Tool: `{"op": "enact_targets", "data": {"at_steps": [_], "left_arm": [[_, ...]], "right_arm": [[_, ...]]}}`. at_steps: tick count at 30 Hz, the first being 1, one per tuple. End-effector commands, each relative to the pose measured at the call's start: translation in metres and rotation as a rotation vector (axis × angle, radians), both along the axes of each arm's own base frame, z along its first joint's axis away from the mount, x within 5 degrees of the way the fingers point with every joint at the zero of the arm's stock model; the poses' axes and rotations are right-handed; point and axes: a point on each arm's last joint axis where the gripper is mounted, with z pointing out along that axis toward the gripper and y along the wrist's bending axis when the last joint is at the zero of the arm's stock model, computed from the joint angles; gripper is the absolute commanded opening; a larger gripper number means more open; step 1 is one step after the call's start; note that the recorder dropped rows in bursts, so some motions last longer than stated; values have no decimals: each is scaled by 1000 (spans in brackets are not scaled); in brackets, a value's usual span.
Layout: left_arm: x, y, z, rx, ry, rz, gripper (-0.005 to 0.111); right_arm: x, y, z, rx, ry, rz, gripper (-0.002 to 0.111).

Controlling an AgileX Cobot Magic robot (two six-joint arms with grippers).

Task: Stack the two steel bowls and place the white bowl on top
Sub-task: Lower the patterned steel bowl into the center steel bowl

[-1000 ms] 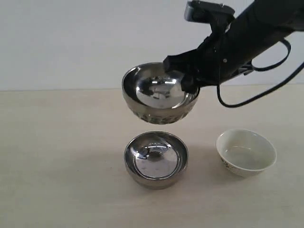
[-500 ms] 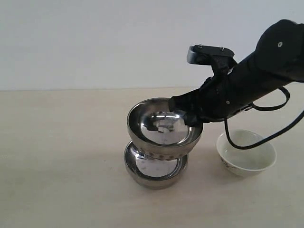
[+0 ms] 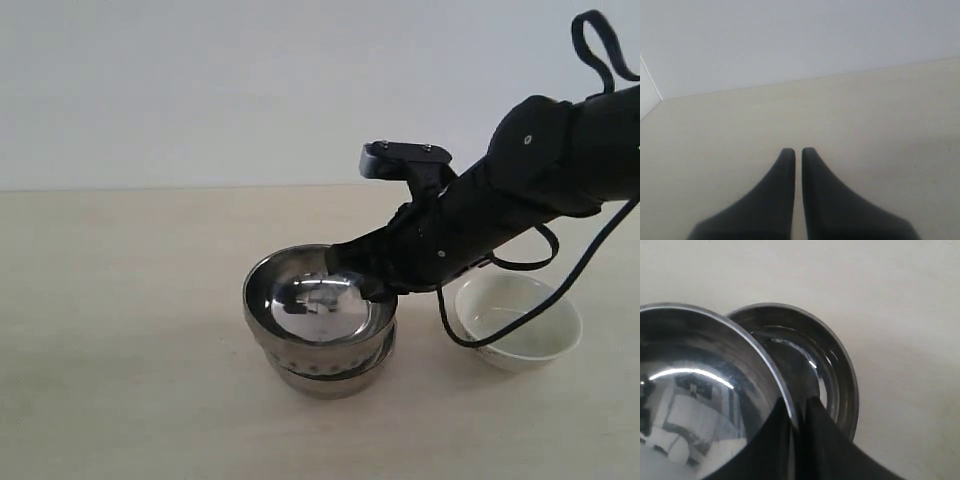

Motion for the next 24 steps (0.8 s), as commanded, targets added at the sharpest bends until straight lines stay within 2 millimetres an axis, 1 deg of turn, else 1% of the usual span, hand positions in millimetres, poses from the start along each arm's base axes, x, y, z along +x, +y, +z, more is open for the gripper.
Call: {"op": "enact_targets", "data": {"at_steps": [1,7,13,17,18,24], "left_arm": [[0,0,0,-18,-9,3,4],[0,0,0,-18,-9,3,4],[0,0,0,-18,-9,3,4],[0,0,0,-18,-9,3,4],[0,0,0,-18,-9,3,4],[0,0,0,-18,-9,3,4]], "right_arm": [[3,0,-1,-6,-33,5,0],[5,0,-2,-4,-47,-6,0],[10,1,-15,-15,-30,-24,0],[12,1,-19,-18,-39,-36,1],[13,1,-19,-17,-43,-39,3],[13,1,-19,-14,-47,-45,24]]}}
